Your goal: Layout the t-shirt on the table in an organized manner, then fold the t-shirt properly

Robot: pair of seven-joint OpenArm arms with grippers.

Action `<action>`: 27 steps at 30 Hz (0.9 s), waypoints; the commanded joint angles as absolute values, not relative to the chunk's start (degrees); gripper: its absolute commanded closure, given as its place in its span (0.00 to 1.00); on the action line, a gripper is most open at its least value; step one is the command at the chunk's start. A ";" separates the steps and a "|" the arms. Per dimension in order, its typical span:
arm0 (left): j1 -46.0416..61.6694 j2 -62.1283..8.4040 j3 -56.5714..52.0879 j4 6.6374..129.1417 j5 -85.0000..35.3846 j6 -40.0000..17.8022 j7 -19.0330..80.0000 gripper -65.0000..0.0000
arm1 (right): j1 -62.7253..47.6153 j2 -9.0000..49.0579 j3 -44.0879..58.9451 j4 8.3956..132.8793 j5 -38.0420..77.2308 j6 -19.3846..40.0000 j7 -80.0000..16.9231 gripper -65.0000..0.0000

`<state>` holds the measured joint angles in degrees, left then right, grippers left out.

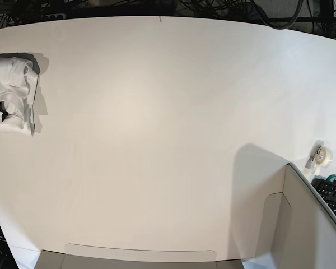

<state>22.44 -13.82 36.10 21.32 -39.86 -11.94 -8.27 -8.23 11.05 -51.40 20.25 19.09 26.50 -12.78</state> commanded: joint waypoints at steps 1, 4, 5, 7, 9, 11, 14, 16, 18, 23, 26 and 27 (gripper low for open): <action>21.93 -13.76 36.44 20.44 -40.04 -11.12 -9.36 1.00 | -8.22 11.21 -51.38 20.26 21.23 26.86 -12.26 1.00; 19.91 -12.09 36.53 18.95 -40.04 -5.58 -9.45 1.00 | -7.34 10.59 -51.38 20.18 30.02 26.77 -12.18 1.00; 19.30 -11.82 36.70 18.95 -40.04 -2.86 -9.45 1.00 | -7.16 10.51 -51.38 20.09 33.54 26.77 -12.18 1.00; 18.24 -11.47 37.49 18.95 -40.04 1.19 -9.45 1.00 | -6.90 10.33 -51.38 19.65 38.73 25.71 -11.82 1.00; 16.66 -11.47 39.87 18.95 -40.04 5.32 -9.45 1.00 | -5.85 9.36 -51.21 19.65 43.74 21.05 -11.12 1.00; 15.60 -11.56 43.65 18.95 -40.04 8.13 -9.45 1.00 | -6.02 8.31 -48.92 19.65 47.43 16.48 -7.96 1.00; 14.99 -11.56 48.75 18.86 -40.04 11.38 -9.54 1.00 | -6.55 6.02 -43.91 18.59 48.66 12.53 -4.53 1.00; 14.46 -11.38 50.51 18.86 -40.04 12.35 -9.54 1.00 | -6.64 4.88 -39.96 17.54 48.66 11.91 -4.62 1.00; 14.29 -9.71 51.38 18.24 -40.04 13.23 -9.54 1.00 | -6.55 3.65 -36.26 16.31 48.57 11.65 -4.53 1.00; 12.18 -6.99 51.74 13.05 -40.04 14.02 -11.30 1.00 | -5.85 2.07 -31.08 15.78 48.57 11.56 -4.53 1.00; 11.91 -6.64 51.74 11.56 -40.04 13.85 -14.37 1.00 | -5.58 1.45 -30.81 15.78 48.57 11.56 -4.26 1.00; 11.91 -6.64 51.74 11.56 -40.04 13.85 -14.46 1.00 | -5.58 1.36 -30.81 15.78 48.57 11.56 -4.26 1.00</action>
